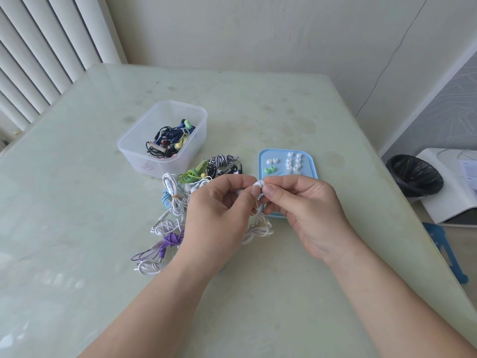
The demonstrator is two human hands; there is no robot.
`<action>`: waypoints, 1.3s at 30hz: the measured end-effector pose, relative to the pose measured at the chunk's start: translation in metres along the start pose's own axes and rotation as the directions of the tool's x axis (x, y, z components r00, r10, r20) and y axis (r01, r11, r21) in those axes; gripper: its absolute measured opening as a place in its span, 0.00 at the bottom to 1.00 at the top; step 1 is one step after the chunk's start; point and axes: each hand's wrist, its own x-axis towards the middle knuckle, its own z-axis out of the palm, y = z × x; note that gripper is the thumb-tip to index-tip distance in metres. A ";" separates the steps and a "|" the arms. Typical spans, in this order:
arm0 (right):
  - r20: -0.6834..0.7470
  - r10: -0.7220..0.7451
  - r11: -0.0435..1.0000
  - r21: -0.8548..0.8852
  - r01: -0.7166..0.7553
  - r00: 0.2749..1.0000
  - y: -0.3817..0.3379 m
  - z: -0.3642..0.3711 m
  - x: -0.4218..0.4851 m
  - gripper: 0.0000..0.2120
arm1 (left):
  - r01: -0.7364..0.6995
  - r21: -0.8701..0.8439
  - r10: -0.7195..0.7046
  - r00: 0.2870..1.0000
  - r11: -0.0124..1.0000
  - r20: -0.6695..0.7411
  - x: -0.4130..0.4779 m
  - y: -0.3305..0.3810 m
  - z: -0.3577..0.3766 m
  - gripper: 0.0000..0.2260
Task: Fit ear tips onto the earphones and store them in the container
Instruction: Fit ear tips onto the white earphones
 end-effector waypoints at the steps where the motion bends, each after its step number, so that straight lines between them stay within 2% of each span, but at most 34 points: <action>1: -0.006 -0.013 1.000 -0.017 0.013 1.000 0.001 -0.001 0.000 0.05 | -0.004 0.008 0.004 1.000 1.000 -0.007 0.000 0.000 0.000 0.01; 7: -0.014 -0.133 0.984 -0.123 0.130 0.991 0.001 -0.001 -0.003 0.04 | -0.019 0.014 0.019 0.998 1.000 -0.054 -0.002 -0.002 0.003 0.02; 12: 0.052 0.013 0.997 0.069 -0.016 0.999 -0.003 -0.005 0.001 0.06 | -0.011 -0.052 0.012 1.000 0.999 0.008 -0.003 0.001 0.003 0.03; 16: 0.090 0.034 0.992 0.120 -0.044 0.995 -0.006 -0.007 0.003 0.11 | -0.023 -0.054 0.025 0.999 0.998 0.025 -0.003 0.000 0.003 0.04; 22: 0.108 -0.115 0.984 -0.122 0.128 0.987 -0.003 -0.010 0.003 0.05 | -0.024 -0.090 0.029 0.999 0.996 0.046 -0.003 0.001 0.003 0.02; 26: 0.163 -0.307 0.844 -0.410 0.347 0.938 -0.004 -0.014 0.002 0.04 | 0.058 -0.170 -0.042 0.995 0.984 0.094 0.000 -0.003 -0.001 0.03; 29: 0.209 -0.386 0.746 -0.502 0.437 0.898 -0.004 -0.015 0.001 0.05 | 0.126 -0.245 -0.094 0.986 0.961 0.138 0.002 -0.004 -0.003 0.03; 34: 0.093 -0.279 0.869 -0.398 0.292 0.956 -0.005 -0.012 -0.001 0.07 | 0.139 -0.304 -0.099 0.984 0.942 0.145 0.003 -0.003 -0.003 0.03; 39: 0.045 -0.232 0.938 -0.253 0.236 0.972 -0.010 -0.009 -0.002 0.07 | 0.134 -0.343 -0.095 0.987 0.930 0.128 0.002 -0.001 -0.005 0.05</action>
